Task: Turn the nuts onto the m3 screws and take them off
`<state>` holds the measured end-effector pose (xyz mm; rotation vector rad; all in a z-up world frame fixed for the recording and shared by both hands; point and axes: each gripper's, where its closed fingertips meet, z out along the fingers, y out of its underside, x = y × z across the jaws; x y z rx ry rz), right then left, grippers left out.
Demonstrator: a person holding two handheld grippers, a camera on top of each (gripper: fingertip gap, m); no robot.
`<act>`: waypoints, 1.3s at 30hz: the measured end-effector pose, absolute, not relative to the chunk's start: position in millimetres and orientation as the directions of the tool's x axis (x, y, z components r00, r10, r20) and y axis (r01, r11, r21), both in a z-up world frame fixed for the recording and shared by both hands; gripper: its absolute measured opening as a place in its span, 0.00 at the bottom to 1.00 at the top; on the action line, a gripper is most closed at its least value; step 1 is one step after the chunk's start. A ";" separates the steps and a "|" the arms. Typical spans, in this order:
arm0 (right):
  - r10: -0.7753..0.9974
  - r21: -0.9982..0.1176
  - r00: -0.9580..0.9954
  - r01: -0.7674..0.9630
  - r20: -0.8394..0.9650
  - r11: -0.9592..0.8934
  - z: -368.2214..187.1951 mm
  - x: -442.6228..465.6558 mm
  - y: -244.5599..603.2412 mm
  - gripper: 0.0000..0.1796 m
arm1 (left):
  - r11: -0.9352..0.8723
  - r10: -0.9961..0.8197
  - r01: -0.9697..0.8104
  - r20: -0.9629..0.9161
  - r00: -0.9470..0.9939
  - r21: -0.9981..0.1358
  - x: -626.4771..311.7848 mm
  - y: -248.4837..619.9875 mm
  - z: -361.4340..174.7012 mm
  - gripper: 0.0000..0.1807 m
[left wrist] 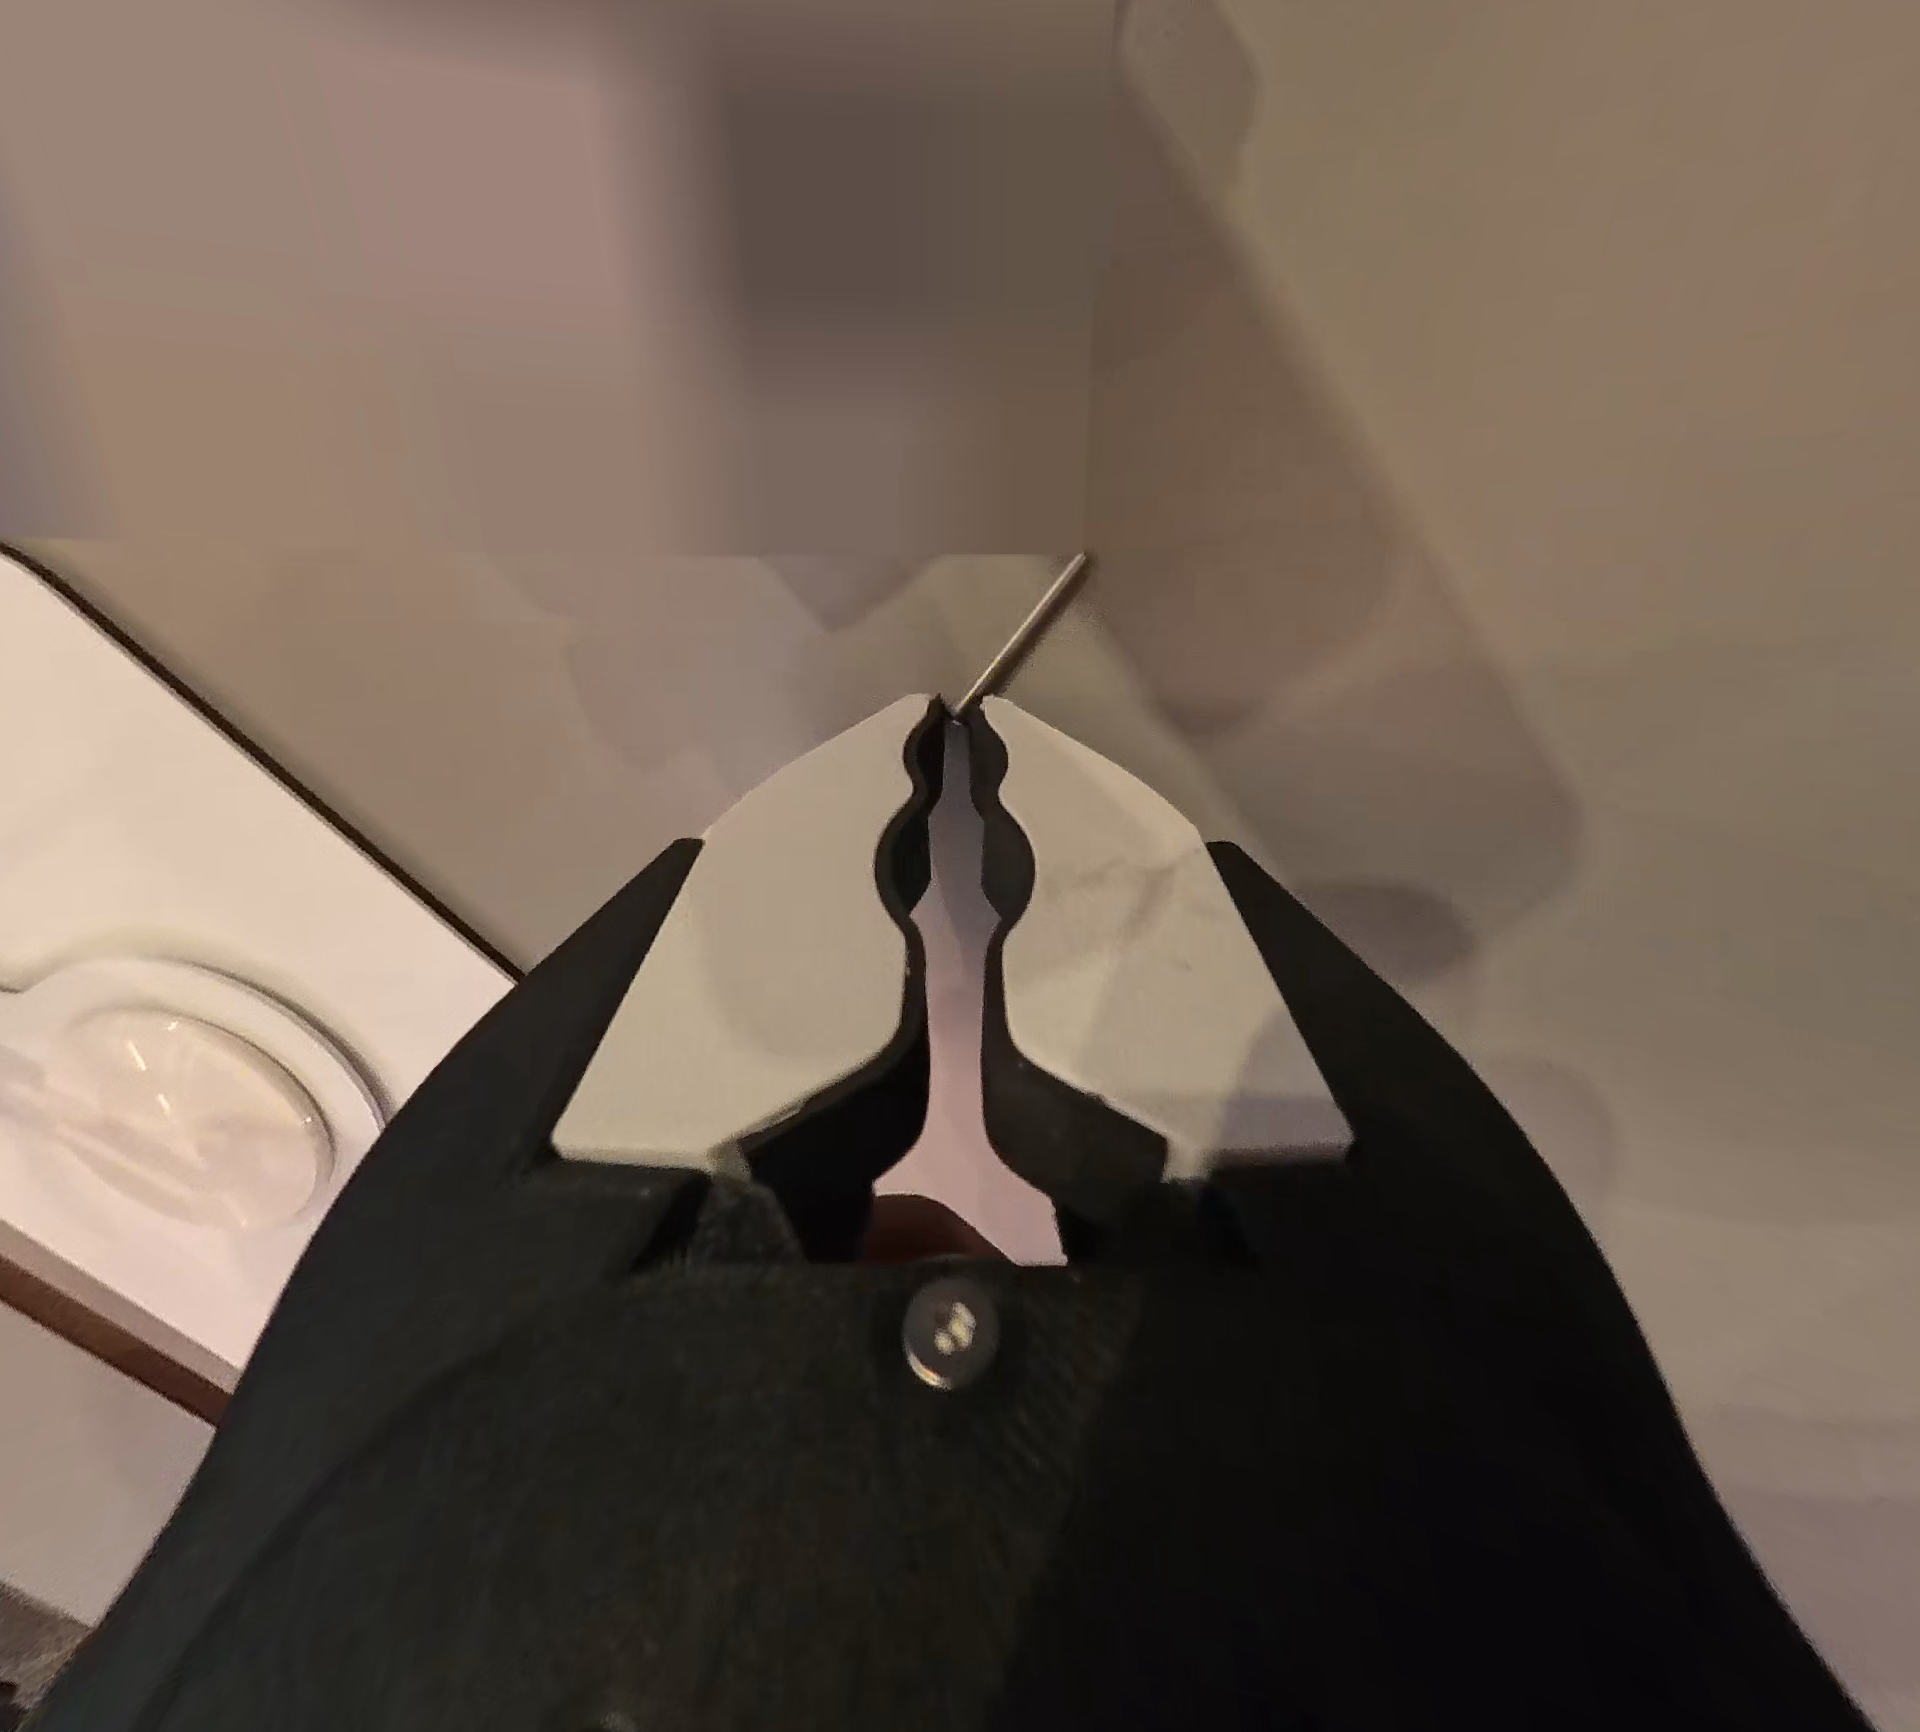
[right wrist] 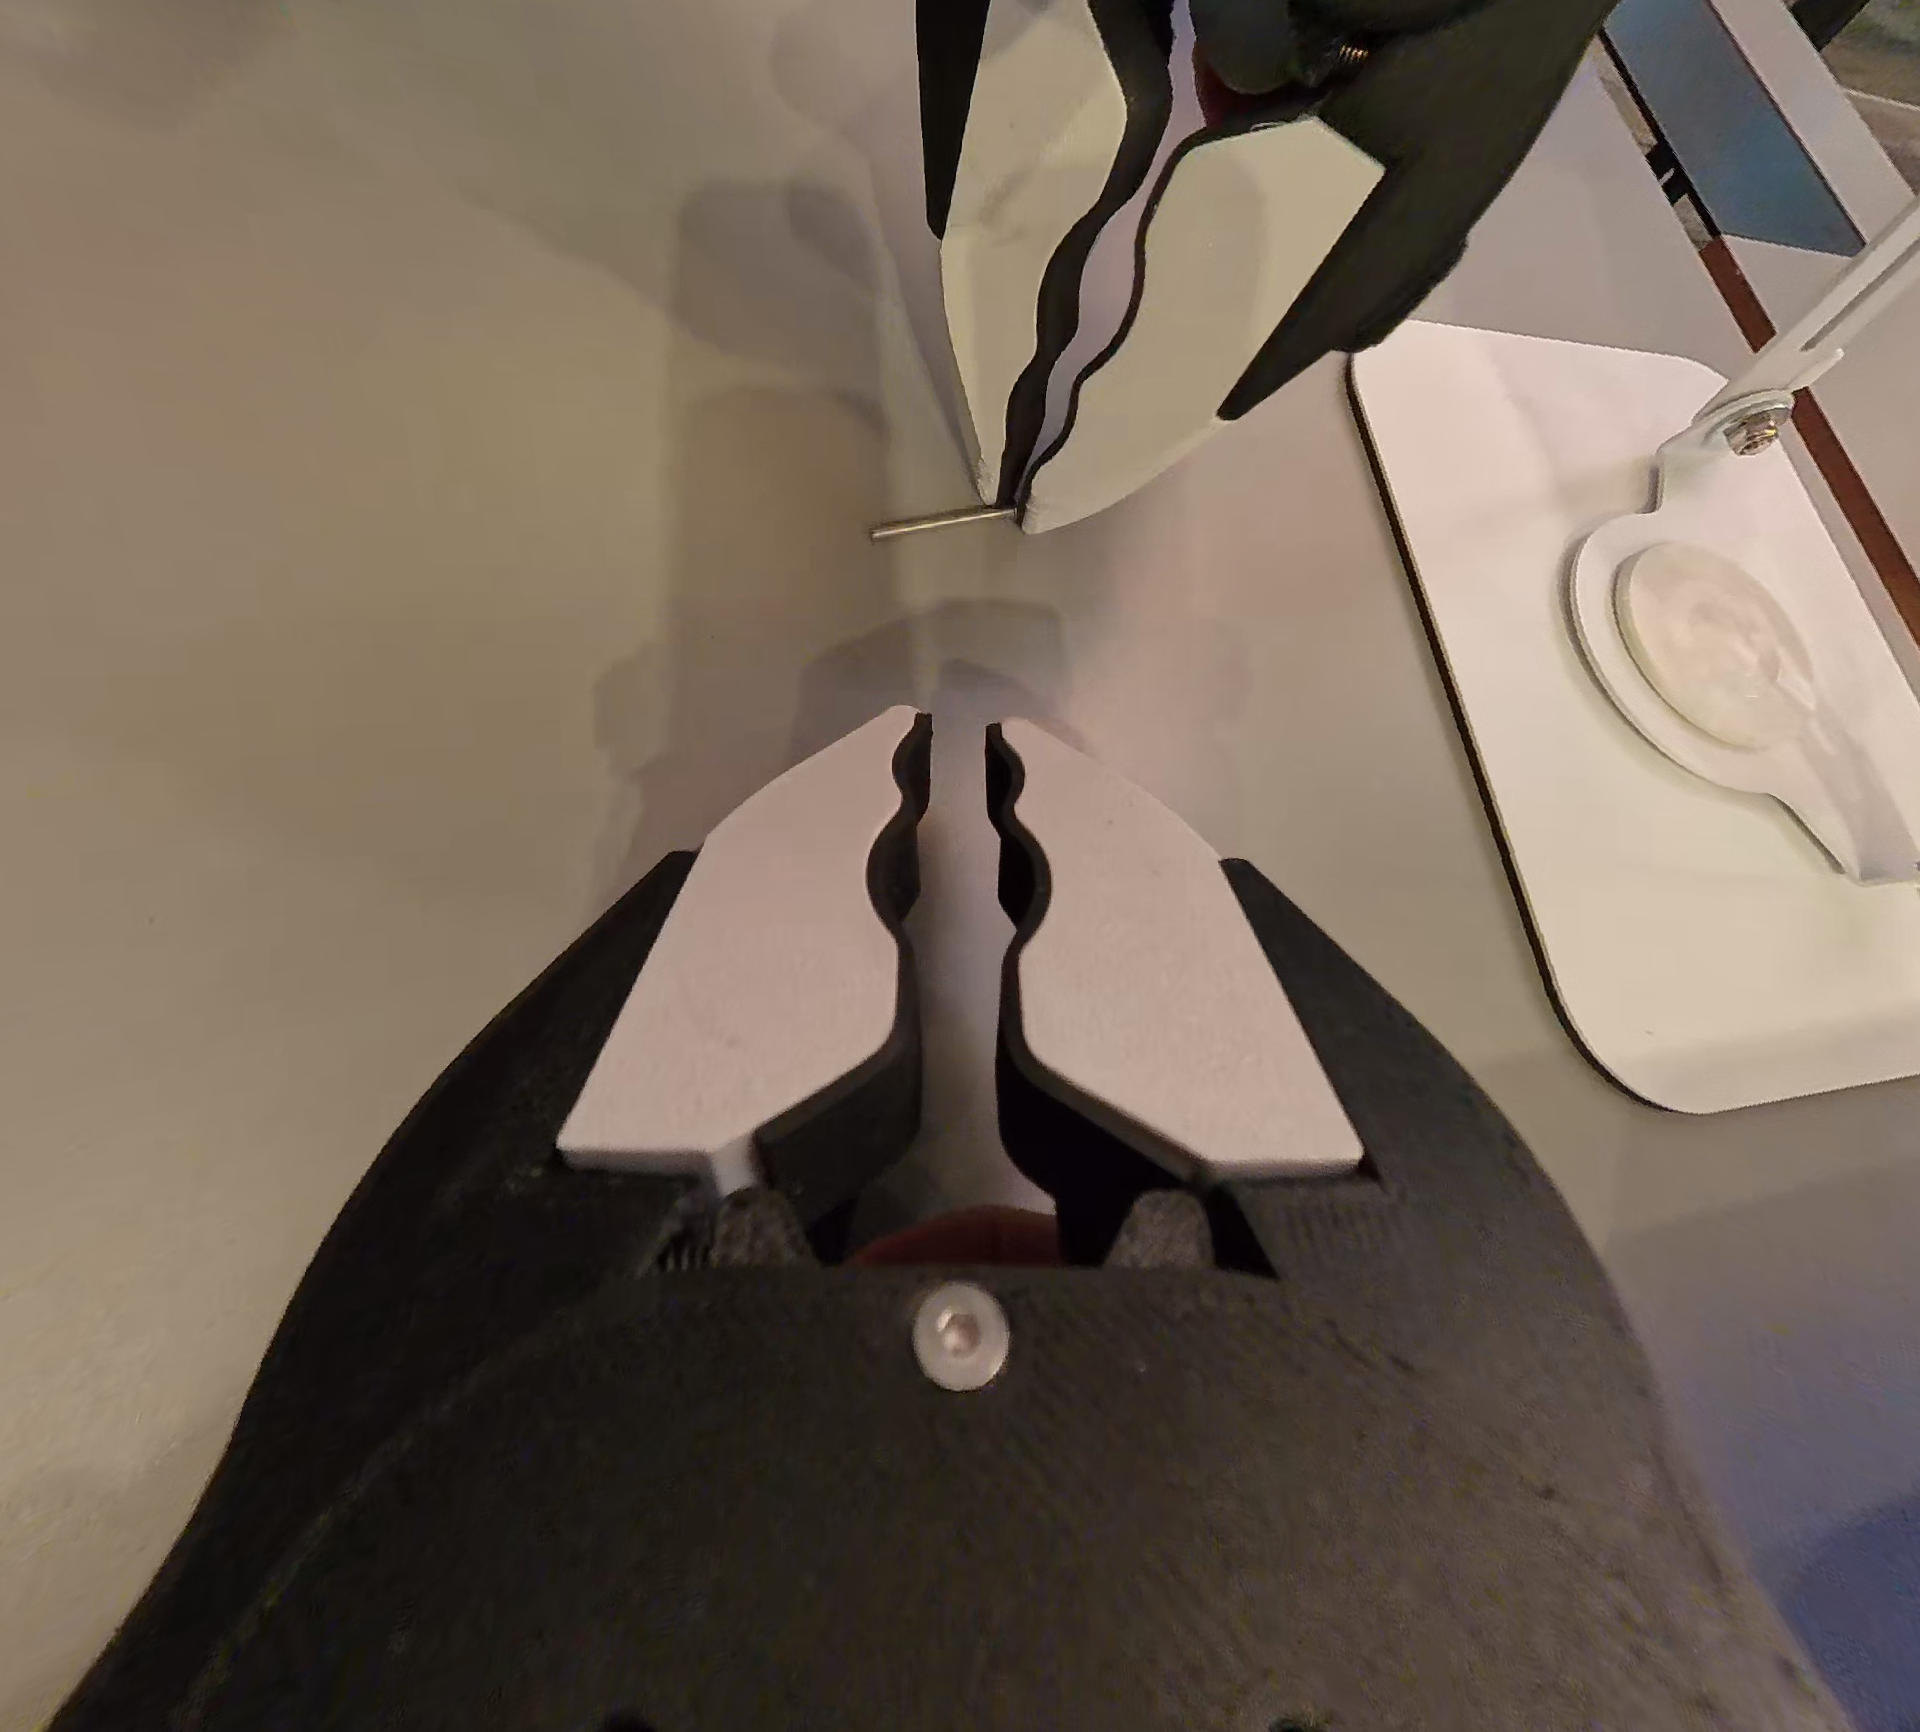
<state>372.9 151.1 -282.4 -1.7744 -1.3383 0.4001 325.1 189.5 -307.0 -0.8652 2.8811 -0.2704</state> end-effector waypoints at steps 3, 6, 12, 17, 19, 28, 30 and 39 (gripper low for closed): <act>0.899 -0.780 0.375 0.622 0.228 -0.062 -282.2 372.9 151.2 0.06 | 0.817 -0.563 -0.539 -0.081 -0.823 -0.205 325.2 189.9 -306.8 0.02; 0.899 -0.781 0.374 0.621 0.227 -0.061 -282.0 372.9 151.1 0.06 | 0.799 -0.590 -0.560 -0.107 -0.800 -0.218 325.1 190.1 -306.5 0.02; 0.899 -0.779 0.372 0.625 0.232 -0.058 -282.5 372.7 151.0 0.06 | 0.749 -0.656 -0.615 -0.152 -0.739 -0.245 321.0 189.4 -306.0 0.02; 0.898 -0.778 0.372 0.626 0.233 -0.058 -282.6 372.6 151.2 0.06 | 0.712 -0.702 -0.664 -0.187 -0.688 -0.229 314.6 185.1 -305.8 0.02; 0.898 -0.777 0.372 0.627 0.234 -0.058 -282.7 372.6 151.2 0.06 | 0.703 -0.711 -0.672 -0.199 -0.674 -0.235 314.4 183.4 -305.1 0.04; 0.899 -0.778 0.372 0.626 0.233 -0.057 -282.4 372.7 151.3 0.06 | 0.742 -0.658 -0.617 -0.115 -0.744 -0.261 314.5 175.6 -305.8 0.03; 0.899 -0.778 0.371 0.626 0.233 -0.057 -282.4 372.6 151.2 0.06 | 0.751 -0.641 -0.604 -0.074 -0.764 -0.265 313.9 173.7 -306.5 0.01; 0.902 -0.780 0.365 0.623 0.230 -0.053 -281.8 372.6 150.5 0.06 | 0.701 -0.683 -0.633 -0.050 -0.729 -0.329 316.4 174.4 -306.6 0.01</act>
